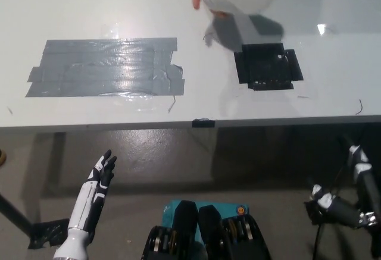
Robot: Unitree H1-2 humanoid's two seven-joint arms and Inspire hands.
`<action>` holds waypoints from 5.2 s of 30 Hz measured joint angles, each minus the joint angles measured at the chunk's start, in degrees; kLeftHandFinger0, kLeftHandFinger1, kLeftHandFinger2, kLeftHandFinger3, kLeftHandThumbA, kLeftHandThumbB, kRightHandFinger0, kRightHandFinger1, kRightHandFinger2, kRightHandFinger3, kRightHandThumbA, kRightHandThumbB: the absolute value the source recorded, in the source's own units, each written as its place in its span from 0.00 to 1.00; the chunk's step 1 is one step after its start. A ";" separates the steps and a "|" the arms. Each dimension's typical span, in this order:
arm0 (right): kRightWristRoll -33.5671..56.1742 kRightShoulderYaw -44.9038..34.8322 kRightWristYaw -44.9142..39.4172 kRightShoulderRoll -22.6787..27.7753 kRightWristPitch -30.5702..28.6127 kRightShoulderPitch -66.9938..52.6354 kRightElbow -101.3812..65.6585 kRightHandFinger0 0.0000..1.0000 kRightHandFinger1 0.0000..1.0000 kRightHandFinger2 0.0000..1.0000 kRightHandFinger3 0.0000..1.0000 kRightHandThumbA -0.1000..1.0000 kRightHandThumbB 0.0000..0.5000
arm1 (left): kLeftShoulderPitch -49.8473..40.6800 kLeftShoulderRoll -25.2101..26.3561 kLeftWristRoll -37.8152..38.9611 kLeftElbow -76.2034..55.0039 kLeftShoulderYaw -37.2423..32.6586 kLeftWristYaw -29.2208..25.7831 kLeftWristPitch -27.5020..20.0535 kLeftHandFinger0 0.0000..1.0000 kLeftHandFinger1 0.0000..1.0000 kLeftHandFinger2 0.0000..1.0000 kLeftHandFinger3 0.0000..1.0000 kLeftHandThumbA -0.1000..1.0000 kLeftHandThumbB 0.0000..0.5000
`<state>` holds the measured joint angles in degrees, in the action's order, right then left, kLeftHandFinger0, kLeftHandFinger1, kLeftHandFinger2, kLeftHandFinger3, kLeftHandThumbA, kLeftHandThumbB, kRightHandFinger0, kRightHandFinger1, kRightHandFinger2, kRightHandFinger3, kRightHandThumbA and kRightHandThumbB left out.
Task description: A person hands over a roll of toilet paper to the robot , and the robot inserts its right thumb into the hole in the centre to grab the roll, and then places it on the balck area on the desk.
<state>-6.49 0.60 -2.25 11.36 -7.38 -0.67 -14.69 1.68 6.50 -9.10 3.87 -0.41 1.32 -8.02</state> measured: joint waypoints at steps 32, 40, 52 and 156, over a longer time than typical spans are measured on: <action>-5.83 7.44 -12.48 18.34 20.30 41.19 17.71 1.00 1.00 1.00 1.00 0.82 0.68 | 0.54 1.36 -1.87 -0.52 -1.36 0.85 0.67 1.00 1.00 1.00 1.00 1.00 0.41; -9.01 12.08 -13.00 17.04 19.67 49.33 31.00 1.00 1.00 1.00 1.00 0.82 0.68 | 0.67 1.51 -1.88 -0.60 -2.09 0.89 1.49 1.00 1.00 1.00 1.00 1.00 0.42; -10.61 13.68 -13.46 14.44 19.44 53.57 36.84 1.00 1.00 1.00 1.00 0.87 0.68 | 0.99 1.96 -2.06 -0.77 -2.71 0.90 1.88 1.00 1.00 1.00 1.00 1.00 0.38; -12.64 3.95 6.84 0.80 -0.32 59.97 65.18 0.18 0.68 1.00 1.00 0.00 0.23 | 4.38 2.89 -3.69 -0.74 -4.34 2.29 2.47 1.00 1.00 1.00 1.00 1.00 0.23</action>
<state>-19.12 4.55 4.59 12.17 -7.70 59.30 50.49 6.06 9.39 -12.79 3.13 -4.75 3.61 -5.55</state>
